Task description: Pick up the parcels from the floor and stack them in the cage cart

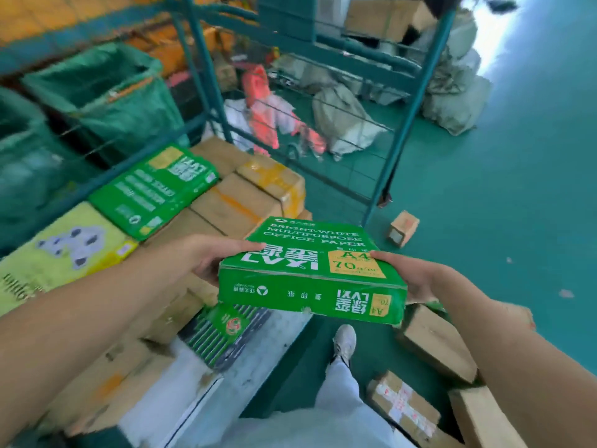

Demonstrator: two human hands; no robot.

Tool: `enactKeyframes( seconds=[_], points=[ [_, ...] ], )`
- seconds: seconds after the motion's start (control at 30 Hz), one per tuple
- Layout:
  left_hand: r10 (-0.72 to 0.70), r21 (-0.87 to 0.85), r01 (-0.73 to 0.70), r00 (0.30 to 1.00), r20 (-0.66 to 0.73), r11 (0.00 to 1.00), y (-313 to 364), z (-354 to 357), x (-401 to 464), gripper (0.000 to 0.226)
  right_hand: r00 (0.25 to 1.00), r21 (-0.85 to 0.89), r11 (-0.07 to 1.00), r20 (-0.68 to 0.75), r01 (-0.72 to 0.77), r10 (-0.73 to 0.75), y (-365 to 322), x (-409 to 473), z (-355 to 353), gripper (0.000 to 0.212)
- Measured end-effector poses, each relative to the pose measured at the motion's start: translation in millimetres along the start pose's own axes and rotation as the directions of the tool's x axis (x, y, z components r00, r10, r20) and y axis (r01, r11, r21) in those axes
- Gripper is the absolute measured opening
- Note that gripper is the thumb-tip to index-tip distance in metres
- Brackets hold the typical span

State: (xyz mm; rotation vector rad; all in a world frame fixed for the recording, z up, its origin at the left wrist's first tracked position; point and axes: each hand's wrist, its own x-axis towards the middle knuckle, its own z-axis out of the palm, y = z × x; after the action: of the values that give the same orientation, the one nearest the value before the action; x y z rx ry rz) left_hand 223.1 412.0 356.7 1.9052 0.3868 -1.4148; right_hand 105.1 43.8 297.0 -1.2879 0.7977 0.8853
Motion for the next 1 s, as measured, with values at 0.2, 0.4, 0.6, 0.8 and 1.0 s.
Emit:
enactKeyframes(
  seconds=[0.2,0.4,0.6,0.8,1.0],
  points=[
    [0.023,-0.252,-0.044,0.996,-0.085,0.967,-70.0,-51.5,-38.2,0.05,0.992,-0.22,0.975,0.125,0.041,-0.014,-57.8,34.3,66.9,0.065],
    [0.0,-0.417,-0.059,0.99,-0.141,0.907,-118.3,-85.8,-53.1,0.053,0.973,-0.418,0.905,0.23,0.082,0.018,-112.4,73.3,120.3,0.077],
    [-0.036,-0.51,-0.074,0.979,-0.202,0.857,-138.6,-98.7,-56.2,0.067,0.956,-0.546,0.831,0.285,0.105,0.067,-161.0,100.8,157.0,0.073],
    [-0.092,-0.598,-0.111,0.95,-0.299,0.794,-140.1,-103.1,-64.7,0.065,0.927,-0.626,0.768,0.355,0.136,0.125,-216.5,126.2,187.0,0.077],
    [-0.177,-0.705,-0.134,0.92,-0.349,0.696,-143.1,-91.8,-74.7,0.07,0.886,-0.716,0.663,0.43,0.217,0.175,-258.5,148.9,216.1,0.082]
  ],
)
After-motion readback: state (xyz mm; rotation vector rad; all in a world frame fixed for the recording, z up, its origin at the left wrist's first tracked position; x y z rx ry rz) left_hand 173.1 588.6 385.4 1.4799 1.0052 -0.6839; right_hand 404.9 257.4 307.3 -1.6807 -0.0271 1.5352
